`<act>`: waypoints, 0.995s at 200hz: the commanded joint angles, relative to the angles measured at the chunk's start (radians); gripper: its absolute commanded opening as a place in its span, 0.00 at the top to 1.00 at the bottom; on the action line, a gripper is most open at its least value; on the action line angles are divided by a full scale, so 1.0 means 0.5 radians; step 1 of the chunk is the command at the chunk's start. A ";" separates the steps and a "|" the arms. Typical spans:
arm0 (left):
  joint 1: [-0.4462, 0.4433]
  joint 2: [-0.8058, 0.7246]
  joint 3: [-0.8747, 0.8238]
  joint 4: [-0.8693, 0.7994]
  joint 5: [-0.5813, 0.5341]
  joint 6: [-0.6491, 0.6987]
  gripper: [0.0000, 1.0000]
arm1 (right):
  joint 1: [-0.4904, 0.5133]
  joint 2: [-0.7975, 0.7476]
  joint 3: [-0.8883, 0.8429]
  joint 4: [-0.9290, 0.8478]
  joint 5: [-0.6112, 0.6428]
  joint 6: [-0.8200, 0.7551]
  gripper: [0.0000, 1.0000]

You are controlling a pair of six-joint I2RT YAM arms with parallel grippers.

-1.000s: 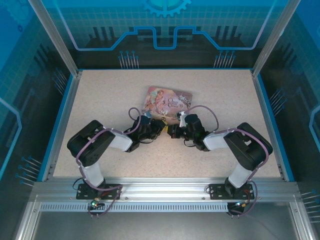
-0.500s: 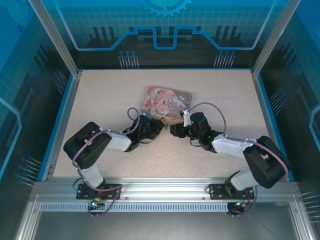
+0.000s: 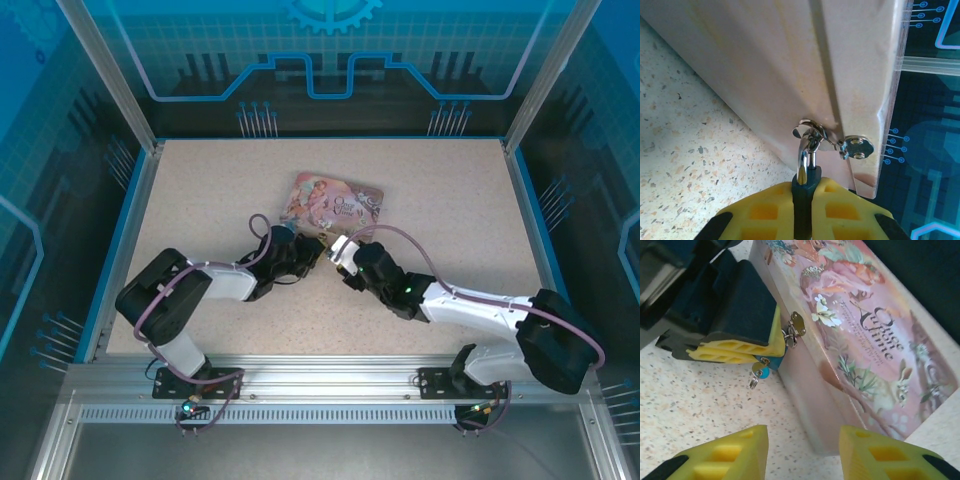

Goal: Unlock a padlock with a key

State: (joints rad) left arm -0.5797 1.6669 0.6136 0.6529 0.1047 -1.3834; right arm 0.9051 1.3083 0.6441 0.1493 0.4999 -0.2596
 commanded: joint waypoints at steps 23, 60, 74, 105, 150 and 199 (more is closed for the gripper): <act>0.081 -0.088 0.046 0.093 0.173 -0.086 1.00 | 0.193 0.175 -0.015 0.353 0.433 -0.723 0.54; 0.129 -0.077 0.051 0.095 0.257 -0.106 1.00 | 0.242 0.349 -0.003 0.551 0.485 -0.947 0.43; 0.142 -0.064 0.058 0.093 0.299 -0.106 1.00 | 0.251 0.407 0.016 0.592 0.474 -1.020 0.41; 0.161 -0.051 0.066 0.104 0.349 -0.109 1.00 | 0.246 0.514 0.062 0.668 0.441 -1.103 0.41; 0.166 -0.042 0.071 0.120 0.386 -0.110 1.00 | 0.197 0.599 0.104 0.725 0.343 -1.110 0.46; 0.167 -0.056 0.033 0.157 0.381 -0.141 1.00 | 0.131 0.648 0.138 0.763 0.253 -1.115 0.51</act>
State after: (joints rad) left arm -0.5049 1.6608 0.6147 0.6563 0.2634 -1.4326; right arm 0.9913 1.6154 0.6819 0.4831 0.6640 -0.8131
